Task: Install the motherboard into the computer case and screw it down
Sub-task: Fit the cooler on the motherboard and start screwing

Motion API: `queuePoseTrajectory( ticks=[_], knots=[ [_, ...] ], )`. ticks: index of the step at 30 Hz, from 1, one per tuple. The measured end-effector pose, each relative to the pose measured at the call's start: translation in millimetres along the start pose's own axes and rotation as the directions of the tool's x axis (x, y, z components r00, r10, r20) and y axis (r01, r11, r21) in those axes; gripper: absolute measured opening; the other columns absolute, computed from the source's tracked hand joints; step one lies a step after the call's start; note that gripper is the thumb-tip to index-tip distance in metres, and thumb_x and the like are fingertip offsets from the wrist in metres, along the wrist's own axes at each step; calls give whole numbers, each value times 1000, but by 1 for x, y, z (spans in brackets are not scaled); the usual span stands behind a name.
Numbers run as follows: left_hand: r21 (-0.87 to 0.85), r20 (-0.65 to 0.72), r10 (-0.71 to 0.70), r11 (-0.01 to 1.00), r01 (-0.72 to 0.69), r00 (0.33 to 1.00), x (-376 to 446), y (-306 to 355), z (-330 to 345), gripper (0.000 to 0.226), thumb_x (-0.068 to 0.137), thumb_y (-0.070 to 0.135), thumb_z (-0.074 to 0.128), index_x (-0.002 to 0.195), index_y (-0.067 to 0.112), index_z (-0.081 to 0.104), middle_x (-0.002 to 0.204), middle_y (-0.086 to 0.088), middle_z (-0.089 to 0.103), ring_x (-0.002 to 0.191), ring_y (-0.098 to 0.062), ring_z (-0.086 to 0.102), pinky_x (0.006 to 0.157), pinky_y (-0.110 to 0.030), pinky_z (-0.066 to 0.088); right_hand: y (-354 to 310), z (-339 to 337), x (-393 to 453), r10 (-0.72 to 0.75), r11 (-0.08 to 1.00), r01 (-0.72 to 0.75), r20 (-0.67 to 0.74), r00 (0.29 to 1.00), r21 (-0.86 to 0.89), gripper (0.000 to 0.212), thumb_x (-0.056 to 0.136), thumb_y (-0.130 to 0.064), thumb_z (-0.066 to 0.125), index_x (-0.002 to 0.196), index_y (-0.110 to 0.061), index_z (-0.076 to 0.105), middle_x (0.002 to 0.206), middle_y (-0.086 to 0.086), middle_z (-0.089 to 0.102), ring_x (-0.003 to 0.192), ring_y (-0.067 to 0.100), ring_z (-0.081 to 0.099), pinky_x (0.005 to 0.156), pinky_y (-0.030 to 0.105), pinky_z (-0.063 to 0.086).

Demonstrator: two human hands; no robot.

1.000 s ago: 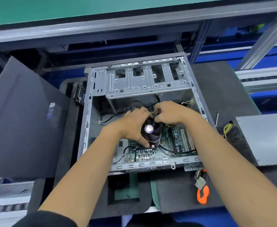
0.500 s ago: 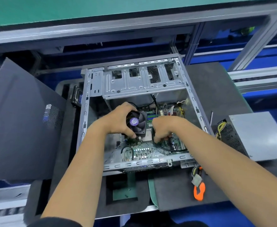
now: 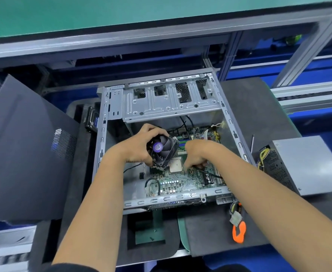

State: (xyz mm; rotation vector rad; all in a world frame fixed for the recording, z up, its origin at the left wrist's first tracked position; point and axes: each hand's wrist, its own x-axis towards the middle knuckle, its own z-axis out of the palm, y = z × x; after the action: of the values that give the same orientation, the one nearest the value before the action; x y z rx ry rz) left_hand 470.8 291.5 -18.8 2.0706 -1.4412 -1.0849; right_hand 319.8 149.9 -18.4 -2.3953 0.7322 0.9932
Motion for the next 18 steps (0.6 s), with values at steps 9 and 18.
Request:
queuePoseTrajectory(
  ticks=[9, 18],
  knots=[
    [101, 125, 9, 995, -21, 992, 5, 8, 8, 90, 67, -15, 54, 127, 50, 39, 136, 22, 15, 115, -22, 41, 69, -19, 50, 21, -18, -6, 304, 952, -294, -348, 887, 81, 29, 82, 3, 54, 54, -3, 48, 51, 7, 50, 44, 18, 47, 37, 24, 35],
    [175, 26, 38, 984, -42, 999, 13, 15, 32, 62, 61, 43, 84, 104, 39, 39, 122, 14, 24, 106, -14, 39, 92, -38, 42, 20, -20, -2, 247, 966, -259, -262, 933, -12, 19, 93, -5, 48, 79, -3, 61, 103, 9, 71, 95, 22, 69, 77, 31, 54]
  ],
)
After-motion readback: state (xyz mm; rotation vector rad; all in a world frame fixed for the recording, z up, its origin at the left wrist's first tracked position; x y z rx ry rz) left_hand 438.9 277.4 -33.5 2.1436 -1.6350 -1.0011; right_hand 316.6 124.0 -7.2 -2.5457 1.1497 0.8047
